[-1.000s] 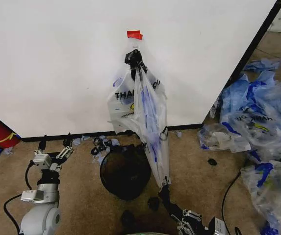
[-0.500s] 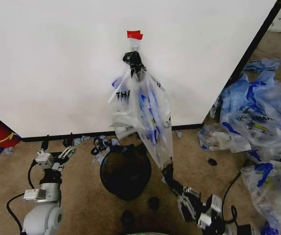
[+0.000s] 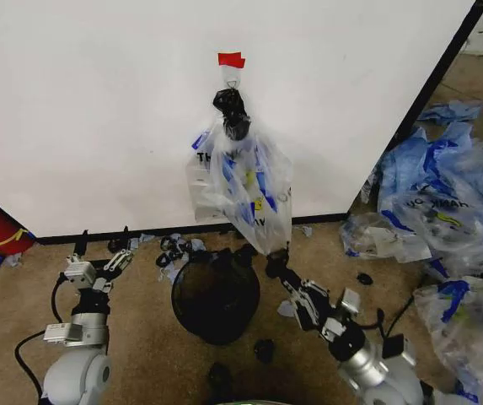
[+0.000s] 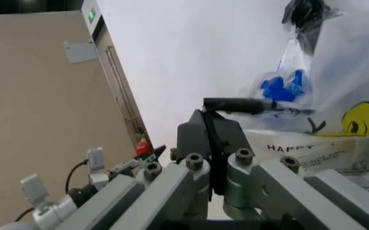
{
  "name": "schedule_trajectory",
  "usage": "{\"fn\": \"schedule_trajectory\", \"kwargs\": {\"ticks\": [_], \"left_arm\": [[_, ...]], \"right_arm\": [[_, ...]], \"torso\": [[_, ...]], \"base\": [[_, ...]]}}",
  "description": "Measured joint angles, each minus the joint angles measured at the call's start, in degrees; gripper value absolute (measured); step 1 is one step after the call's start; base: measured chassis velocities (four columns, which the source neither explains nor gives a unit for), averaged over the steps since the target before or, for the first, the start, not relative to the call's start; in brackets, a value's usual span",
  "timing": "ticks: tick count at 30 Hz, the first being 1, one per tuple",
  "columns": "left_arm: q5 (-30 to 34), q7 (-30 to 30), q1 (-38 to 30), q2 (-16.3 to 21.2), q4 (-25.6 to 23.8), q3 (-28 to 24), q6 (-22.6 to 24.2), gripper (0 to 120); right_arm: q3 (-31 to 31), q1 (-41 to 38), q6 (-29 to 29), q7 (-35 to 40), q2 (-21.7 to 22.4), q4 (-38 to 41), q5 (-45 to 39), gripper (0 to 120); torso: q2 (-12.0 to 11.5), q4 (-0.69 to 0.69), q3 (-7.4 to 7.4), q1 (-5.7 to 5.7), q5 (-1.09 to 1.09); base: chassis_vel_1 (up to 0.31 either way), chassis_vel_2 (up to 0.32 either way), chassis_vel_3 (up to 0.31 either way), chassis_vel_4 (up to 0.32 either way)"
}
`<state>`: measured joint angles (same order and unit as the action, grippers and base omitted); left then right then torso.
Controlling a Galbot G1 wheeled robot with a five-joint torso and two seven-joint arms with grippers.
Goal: Pick up the garbage bag from the wall and place it over the trash bin.
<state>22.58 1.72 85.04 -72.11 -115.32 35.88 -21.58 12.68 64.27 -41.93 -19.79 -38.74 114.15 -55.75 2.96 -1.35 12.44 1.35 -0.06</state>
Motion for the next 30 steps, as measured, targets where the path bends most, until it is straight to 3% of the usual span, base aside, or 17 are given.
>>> {"fn": "schedule_trajectory", "kwargs": {"ticks": [6,7,12,13,15,16,19,20,25,30], "left_arm": [[5.9,2.6,2.7,7.7,-11.5,-5.1,6.2,97],[5.9,2.6,2.7,7.7,-11.5,-5.1,6.2,97],[14.1,4.5,3.8,19.5,-21.5,-7.2,11.2,97],[14.1,4.5,3.8,19.5,-21.5,-7.2,11.2,97],[17.6,5.2,3.5,23.7,-23.8,-7.4,12.4,97],[21.2,6.0,2.8,27.7,-25.4,-7.5,13.3,97],[28.9,8.2,-0.2,36.3,-27.9,-8.3,14.9,97],[28.9,8.2,-0.2,36.3,-27.9,-8.3,14.9,97],[38.3,9.9,-7.6,47.6,-28.5,-12.1,15.5,98],[45.0,9.2,-12.7,53.2,-28.5,-14.8,15.6,98]], "right_arm": [[3.6,-3.9,0.7,1.5,-0.6,-0.4,0.1,0],[3.6,-3.9,0.7,1.5,-0.6,-0.4,0.1,0],[4.8,-4.7,1.2,2.6,-1.0,-0.5,1.1,0],[4.8,-4.7,1.2,2.6,-1.0,-0.5,1.1,0],[5.2,-4.9,1.5,3.1,-1.2,-0.5,1.5,0],[5.7,-5.1,1.7,3.4,-1.4,-0.5,1.9,0],[6.5,-5.5,2.1,4.1,-1.9,-0.7,2.3,0],[6.5,-5.5,2.1,4.1,-1.9,-0.7,2.3,0],[8.0,-6.4,2.7,5.5,-3.2,-1.4,3.5,0],[9.4,-7.6,2.8,5.8,-4.1,-2.3,3.6,0]], "torso": [[0.0,0.0,-0.01,0.0,0.0],[0.0,0.0,-0.01,0.0,0.0],[0.0,-0.01,-0.01,0.0,0.0],[0.0,-0.01,-0.01,0.0,0.0],[0.0,-0.01,-0.01,0.0,0.0],[0.0,0.0,-0.01,0.0,-0.02],[0.0,-0.02,-0.01,0.0,-0.01],[0.0,-0.02,-0.01,0.0,-0.01],[0.0,-0.01,0.0,0.0,-0.01],[0.0,-0.02,0.0,0.0,0.0]], "base": [[0.0,0.0,0.0,0.0],[0.0,0.0,0.0,0.0],[0.0,0.0,0.0,0.0],[0.0,0.0,0.0,0.0],[0.0,0.0,0.0,0.0],[0.0,0.0,0.0,0.0],[0.0,0.0,0.0,0.0],[0.0,0.0,0.0,0.0],[0.0,0.0,0.0,0.0],[0.0,0.0,0.0,0.0]]}}
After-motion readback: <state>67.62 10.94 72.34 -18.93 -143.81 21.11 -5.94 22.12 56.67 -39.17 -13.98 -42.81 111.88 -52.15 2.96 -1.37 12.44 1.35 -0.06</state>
